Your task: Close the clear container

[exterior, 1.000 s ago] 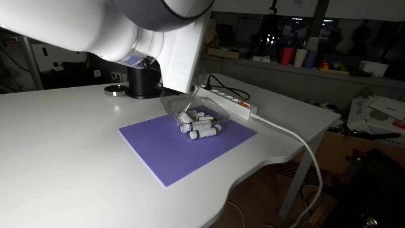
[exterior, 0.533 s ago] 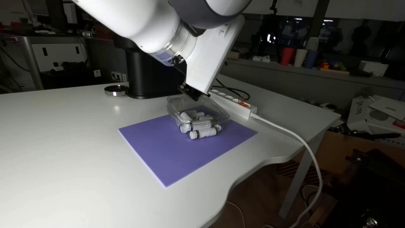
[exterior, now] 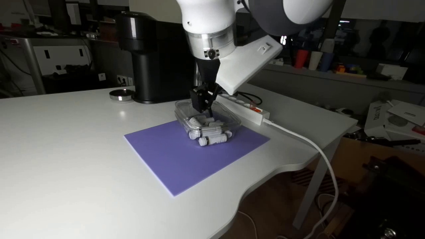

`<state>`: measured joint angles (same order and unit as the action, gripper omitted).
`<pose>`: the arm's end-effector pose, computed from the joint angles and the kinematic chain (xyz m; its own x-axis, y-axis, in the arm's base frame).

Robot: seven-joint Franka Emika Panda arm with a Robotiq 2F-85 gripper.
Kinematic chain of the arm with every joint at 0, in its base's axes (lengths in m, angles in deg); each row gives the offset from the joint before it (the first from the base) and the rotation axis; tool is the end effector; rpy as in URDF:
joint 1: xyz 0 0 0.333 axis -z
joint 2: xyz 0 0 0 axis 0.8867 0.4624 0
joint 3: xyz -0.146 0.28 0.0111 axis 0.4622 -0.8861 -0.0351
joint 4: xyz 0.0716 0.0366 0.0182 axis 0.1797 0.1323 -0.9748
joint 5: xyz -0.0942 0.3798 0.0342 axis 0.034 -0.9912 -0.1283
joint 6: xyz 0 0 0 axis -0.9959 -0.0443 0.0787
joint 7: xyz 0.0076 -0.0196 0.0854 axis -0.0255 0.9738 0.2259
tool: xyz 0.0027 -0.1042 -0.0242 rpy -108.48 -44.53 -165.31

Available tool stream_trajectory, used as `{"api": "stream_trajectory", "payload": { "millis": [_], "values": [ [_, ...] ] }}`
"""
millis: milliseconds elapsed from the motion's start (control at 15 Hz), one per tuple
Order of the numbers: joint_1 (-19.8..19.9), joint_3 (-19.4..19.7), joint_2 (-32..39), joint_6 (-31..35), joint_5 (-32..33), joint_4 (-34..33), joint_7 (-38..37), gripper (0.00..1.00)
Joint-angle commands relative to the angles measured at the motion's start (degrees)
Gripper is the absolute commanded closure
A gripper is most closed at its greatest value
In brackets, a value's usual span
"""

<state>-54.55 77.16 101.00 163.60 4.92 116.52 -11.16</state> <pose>0.4482 -0.0205 0.1894 0.9609 0.1767 0.2132 0.0665 -0.8947 0.4418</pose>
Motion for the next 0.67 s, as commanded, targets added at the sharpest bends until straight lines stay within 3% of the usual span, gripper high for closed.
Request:
{"api": "stream_trajectory", "payload": {
  "millis": [0, 267, 533, 600],
  "values": [
    [4.40, 0.67, -3.38, 14.19, -2.36, 4.43, 8.04, 0.00],
    [8.52, -0.47, -3.65, 26.51, -7.50, 9.71, 19.53, 0.00],
    [10.38, -3.01, -5.18, 27.84, -7.94, 14.43, 23.76, 0.00],
    [9.16, -1.55, -1.78, 28.28, -7.00, 11.24, 21.76, 0.00]
  ]
}}
